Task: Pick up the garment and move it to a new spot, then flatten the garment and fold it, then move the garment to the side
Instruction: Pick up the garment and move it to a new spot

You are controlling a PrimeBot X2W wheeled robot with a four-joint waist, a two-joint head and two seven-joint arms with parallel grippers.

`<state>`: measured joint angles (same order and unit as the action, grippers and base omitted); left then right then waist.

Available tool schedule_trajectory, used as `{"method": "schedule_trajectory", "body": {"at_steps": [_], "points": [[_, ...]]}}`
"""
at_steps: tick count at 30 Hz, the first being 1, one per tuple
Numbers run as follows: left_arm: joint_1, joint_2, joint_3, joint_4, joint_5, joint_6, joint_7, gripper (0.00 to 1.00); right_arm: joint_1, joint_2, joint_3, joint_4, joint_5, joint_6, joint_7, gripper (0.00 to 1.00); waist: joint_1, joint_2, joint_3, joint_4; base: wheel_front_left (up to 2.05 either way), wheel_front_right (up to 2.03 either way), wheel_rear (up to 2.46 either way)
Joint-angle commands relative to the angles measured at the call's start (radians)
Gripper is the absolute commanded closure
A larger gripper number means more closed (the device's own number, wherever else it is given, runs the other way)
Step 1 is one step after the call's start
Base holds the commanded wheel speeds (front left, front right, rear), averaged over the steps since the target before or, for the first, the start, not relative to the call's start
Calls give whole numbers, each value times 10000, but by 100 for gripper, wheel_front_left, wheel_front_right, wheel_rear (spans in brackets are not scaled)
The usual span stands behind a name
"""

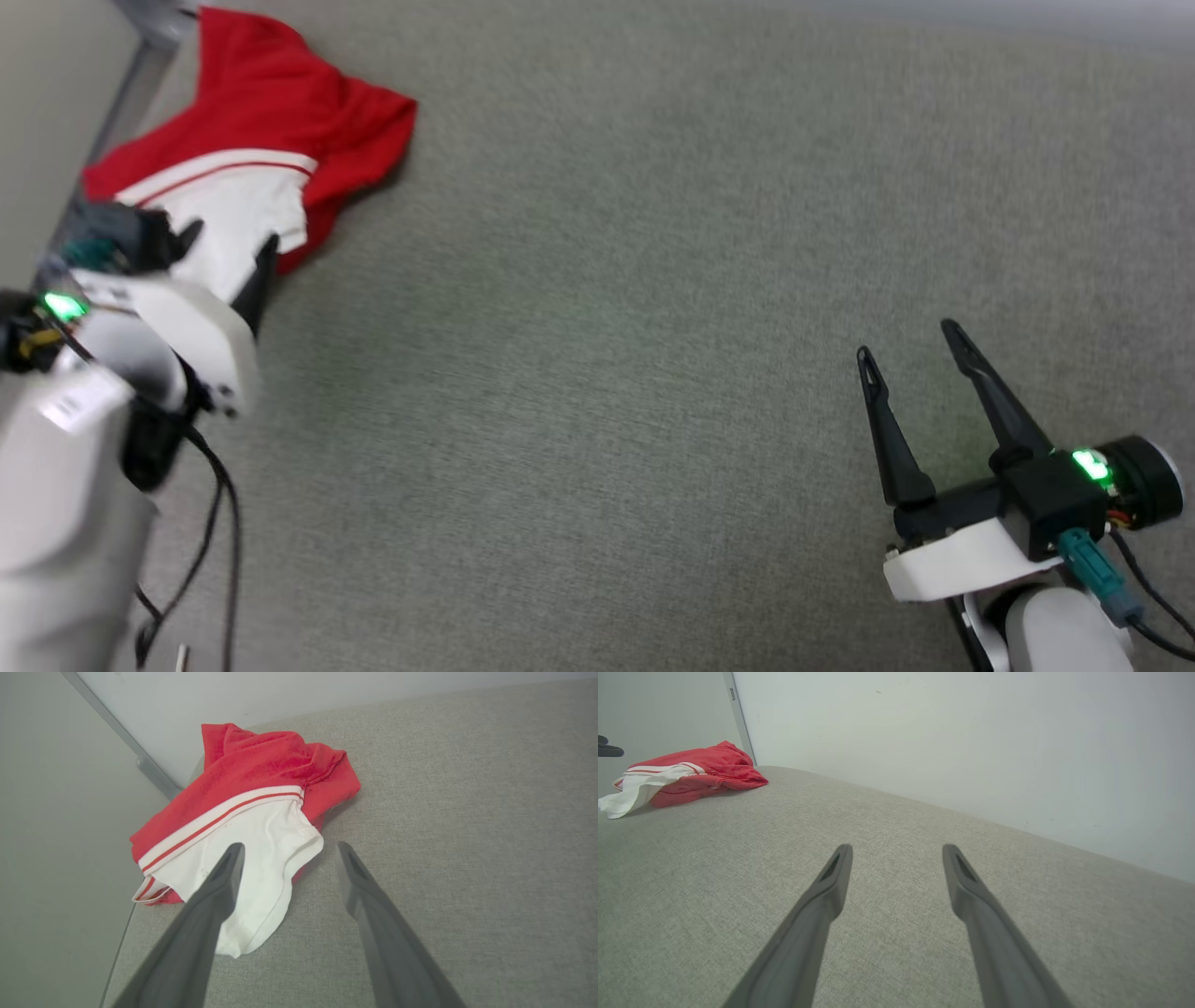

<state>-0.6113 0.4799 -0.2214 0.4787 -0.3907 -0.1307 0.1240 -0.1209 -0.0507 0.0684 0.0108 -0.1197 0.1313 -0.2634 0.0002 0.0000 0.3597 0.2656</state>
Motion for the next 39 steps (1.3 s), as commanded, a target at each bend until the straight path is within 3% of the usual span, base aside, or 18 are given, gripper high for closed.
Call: {"method": "schedule_trajectory", "body": {"at_steps": [1,5,10,18,19,20,24,29,38,39], "points": [[-288,100,-52,31,-236,10,133,0,-183,11,-40,-74,-71,-10,-21,0,-2,0,713,-386,0,0,0],[-1225,1119,-884,414,-1656,8,1380,0,-403,9,-183,-251,-180,-10,-21,0,-2,0,1323,-603,0,0,0],[-2135,1886,-1608,927,-3242,7,2434,0,-560,8,-164,-422,-245,-10,-21,0,-2,0,1865,-826,0,0,0],[-3003,2345,-2626,1926,-4669,6,3183,0,-749,5,-255,-584,-293,-12,-18,0,-2,0,2365,-1043,0,0,0],[-3020,2327,-2816,2003,-4843,6,3308,44,-749,5,-272,-582,-287,-12,-18,0,-2,0,2377,-1051,0,0,0],[-3028,2321,-2986,2049,-5005,6,3408,100,-745,5,-286,-582,-284,-12,-16,0,-2,0,2378,-1052,0,0,0],[-3039,2333,-3411,2211,-5467,4,3135,100,-688,5,-285,-480,-235,-12,-16,0,-2,0,2199,-1014,0,0,0],[-3120,2661,-3765,2382,-5497,6,1973,100,-715,5,-142,-331,-88,-10,-19,0,-2,0,1593,-990,0,0,0],[-3539,3364,-4366,2192,-4491,5,-902,100,-436,6,-80,175,485,-10,-21,0,-2,0,-115,-1069,0,0,0],[-3729,3529,-4416,1939,-4072,44,-1639,100,-328,6,-51,369,699,-10,-21,0,-2,0,-691,-1176,0,0,0]]}}
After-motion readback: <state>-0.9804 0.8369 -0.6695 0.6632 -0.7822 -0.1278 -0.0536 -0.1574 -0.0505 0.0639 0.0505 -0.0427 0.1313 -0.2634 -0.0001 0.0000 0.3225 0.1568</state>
